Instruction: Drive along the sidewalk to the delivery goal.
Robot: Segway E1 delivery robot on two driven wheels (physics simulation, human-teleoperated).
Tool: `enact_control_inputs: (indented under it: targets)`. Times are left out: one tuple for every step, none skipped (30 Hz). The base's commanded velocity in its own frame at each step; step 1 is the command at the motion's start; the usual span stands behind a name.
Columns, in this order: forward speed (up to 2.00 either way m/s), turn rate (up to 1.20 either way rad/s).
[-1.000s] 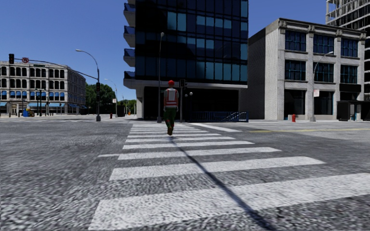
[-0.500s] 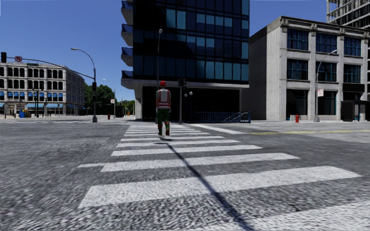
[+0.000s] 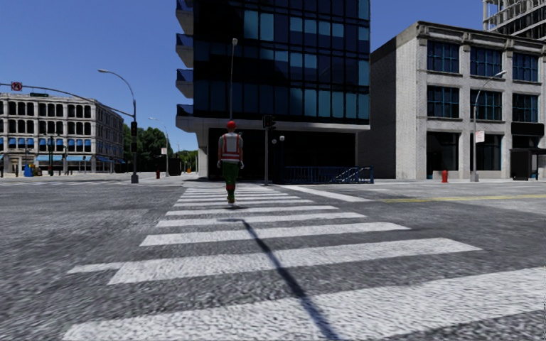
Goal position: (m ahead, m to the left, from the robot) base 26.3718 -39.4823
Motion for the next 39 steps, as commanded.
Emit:
enact_control_inputs:
  targets:
    - [2.00, 0.00]
    - [2.00, 0.00]
    - [2.00, 0.00]
    - [2.00, 0.00]
    - [2.00, 0.00]
    - [2.00, 0.00]
    - [2.00, 0.00]
    - [2.00, 0.00]
    - [2.00, 0.00]
    - [2.00, 0.00]
    - [2.00, 0.00]
    - [2.00, 0.00]
    - [2.00, 0.00]
    - [2.00, 0.00]
    - [2.00, 0.00]
    - [2.00, 0.00]
    - [2.00, 0.00]
    - [2.00, 0.00]
    - [2.00, 0.00]
    - [2.00, 0.00]
    - [2.00, 0.00]
    - [2.00, 0.00]
    - [2.00, 0.00]
    - [2.00, 0.00]
    - [2.00, 0.00]
    - [2.00, 0.00]
    - [2.00, 0.00]
    - [2.00, 0.00]
    - [2.00, 0.00]
    - [2.00, 0.00]
    - [2.00, 0.00]
    - [2.00, 0.00]
    - [2.00, 0.00]
    - [2.00, 0.00]
    - [2.00, 0.00]
    - [2.00, 0.00]
    - [2.00, 0.00]
    - [2.00, 0.00]
    - [2.00, 0.00]
